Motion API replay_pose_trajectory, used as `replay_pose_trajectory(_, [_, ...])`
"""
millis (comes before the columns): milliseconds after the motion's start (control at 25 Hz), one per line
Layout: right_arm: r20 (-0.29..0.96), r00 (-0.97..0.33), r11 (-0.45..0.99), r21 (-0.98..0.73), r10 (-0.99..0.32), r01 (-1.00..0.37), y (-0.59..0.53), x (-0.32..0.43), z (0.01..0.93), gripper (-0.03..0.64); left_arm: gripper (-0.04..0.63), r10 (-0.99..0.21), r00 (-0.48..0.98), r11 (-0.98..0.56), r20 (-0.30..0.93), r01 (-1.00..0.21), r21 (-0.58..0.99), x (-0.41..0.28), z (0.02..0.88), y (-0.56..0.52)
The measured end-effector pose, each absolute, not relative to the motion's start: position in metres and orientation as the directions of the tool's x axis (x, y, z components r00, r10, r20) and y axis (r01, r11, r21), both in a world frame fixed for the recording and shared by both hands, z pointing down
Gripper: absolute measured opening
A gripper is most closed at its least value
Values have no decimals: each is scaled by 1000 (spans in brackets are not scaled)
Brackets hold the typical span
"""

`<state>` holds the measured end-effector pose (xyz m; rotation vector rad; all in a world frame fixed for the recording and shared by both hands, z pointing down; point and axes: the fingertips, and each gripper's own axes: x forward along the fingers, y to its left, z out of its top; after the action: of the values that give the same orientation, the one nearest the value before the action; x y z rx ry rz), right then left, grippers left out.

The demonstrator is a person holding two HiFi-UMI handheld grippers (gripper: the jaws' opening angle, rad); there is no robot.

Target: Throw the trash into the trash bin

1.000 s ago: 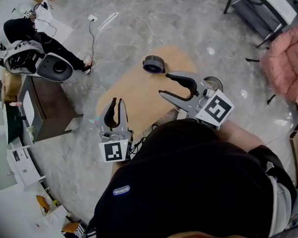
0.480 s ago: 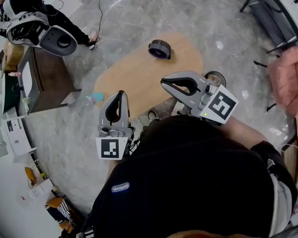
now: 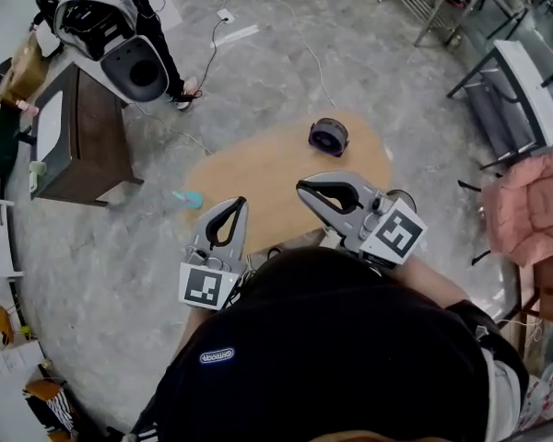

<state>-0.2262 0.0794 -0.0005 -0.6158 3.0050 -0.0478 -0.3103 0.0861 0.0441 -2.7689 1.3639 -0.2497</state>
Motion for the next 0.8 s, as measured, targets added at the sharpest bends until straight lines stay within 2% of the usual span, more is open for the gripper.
replay_pose_trajectory(160, [-49,-901,902,-54,-431,-429,81,-263,5,31,0,-751,641,-661,162,-732,-168,-343,57,88])
replay_pose_trajectory(400, [-32,-875,876,-29,-483,-482,73,-274,10,31,2,-704,698,-694,127,-640,-329,-352,49,72])
replay_pose_trajectory(560, [-13,-837,835,-70,-548,-546,68,-249,16,31,2,-724,685,-689,81,-712,-135,-341,53,64])
replay_pose_trajectory(800, [56,-802,801,-55,-594,-597,85,-217,15,31,2,-678,722,-730,138,-638,-245,-306,50,79])
